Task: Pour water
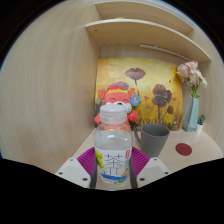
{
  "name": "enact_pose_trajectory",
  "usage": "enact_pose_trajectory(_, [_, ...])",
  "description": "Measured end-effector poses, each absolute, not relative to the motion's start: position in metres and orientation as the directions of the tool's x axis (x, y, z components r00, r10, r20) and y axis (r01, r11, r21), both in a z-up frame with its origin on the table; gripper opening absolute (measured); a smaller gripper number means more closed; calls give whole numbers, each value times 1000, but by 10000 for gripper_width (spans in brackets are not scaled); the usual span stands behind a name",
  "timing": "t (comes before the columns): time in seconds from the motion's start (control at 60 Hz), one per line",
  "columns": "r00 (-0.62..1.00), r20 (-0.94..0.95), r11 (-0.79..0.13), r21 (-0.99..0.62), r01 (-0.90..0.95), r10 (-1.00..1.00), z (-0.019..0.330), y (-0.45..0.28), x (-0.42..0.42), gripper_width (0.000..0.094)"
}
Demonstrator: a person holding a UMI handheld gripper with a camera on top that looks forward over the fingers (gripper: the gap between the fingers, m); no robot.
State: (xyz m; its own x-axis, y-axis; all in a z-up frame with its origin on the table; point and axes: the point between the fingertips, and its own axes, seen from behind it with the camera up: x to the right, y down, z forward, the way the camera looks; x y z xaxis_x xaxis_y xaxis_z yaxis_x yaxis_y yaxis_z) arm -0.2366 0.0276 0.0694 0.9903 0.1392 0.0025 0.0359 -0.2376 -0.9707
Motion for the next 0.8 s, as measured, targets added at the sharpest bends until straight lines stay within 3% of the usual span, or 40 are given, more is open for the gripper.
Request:
enact_pose_trajectory(0.1, [987, -23, -223, -975, 13, 160, 69, 31, -245, 407])
enact_pose_trajectory(0.317, [979, -77, -233, -972, -32, 191, 74, 38, -252, 406])
enact_pose_trajectory(0.567, [883, -441, -346, -863, -367, 163, 111, 70, -273, 406])
enact_pose_trajectory(0.667, [754, -647, -381, -729, -569, 111, 132, 81, -272, 405])
enact_pose_trajectory(0.8, [398, -917, -410, -352, -841, -31, 144, 94, -267, 407])
